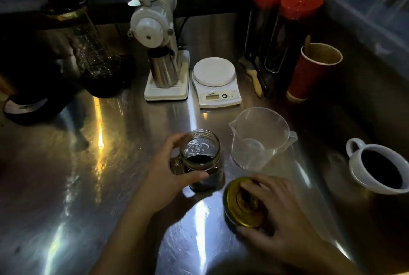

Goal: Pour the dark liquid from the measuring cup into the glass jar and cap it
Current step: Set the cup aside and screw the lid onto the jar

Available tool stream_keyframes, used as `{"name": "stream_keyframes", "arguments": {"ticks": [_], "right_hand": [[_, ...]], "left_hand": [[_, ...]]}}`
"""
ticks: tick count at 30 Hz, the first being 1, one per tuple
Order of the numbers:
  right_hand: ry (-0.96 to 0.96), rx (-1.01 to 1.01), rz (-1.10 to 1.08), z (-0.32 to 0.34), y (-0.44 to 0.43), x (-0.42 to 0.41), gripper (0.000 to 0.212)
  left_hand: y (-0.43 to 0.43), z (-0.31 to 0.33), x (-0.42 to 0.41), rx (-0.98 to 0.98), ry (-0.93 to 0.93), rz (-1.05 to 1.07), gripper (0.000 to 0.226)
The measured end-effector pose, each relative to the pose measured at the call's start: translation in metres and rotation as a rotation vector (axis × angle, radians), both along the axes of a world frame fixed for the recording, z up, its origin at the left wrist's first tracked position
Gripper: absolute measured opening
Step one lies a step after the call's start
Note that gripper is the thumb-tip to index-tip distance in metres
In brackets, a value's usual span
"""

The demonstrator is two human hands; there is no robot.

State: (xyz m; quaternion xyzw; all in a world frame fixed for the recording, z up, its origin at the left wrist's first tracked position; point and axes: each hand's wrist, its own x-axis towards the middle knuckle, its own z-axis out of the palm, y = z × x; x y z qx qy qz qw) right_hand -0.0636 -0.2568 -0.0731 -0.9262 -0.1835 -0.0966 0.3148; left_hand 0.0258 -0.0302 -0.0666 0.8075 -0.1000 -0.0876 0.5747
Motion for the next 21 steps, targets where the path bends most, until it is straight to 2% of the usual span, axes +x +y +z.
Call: {"name": "stream_keyframes", "arguments": {"ticks": [4,10,14,17,21], "right_hand": [[-0.107,0.143,-0.006,0.026,0.011,0.023,0.06],[-0.245,0.122,0.017,0.049,0.029,0.062,0.057],[-0.199,0.049,0.088,0.05,0.038,0.079,0.058],[-0.124,-0.03,0.153,0.048,0.041,0.085,0.061],[-0.061,-0.097,0.242,0.05,0.041,0.091,0.062]], "left_hand": [[-0.005,-0.005,-0.005,-0.016,-0.037,0.042,0.075],[-0.007,-0.013,-0.009,-0.058,0.007,0.06,0.076],[-0.01,-0.014,-0.012,-0.14,0.034,0.068,0.075],[-0.012,-0.017,-0.015,-0.276,0.094,0.078,0.073],[-0.014,-0.019,-0.018,-0.233,0.09,0.103,0.076]]}}
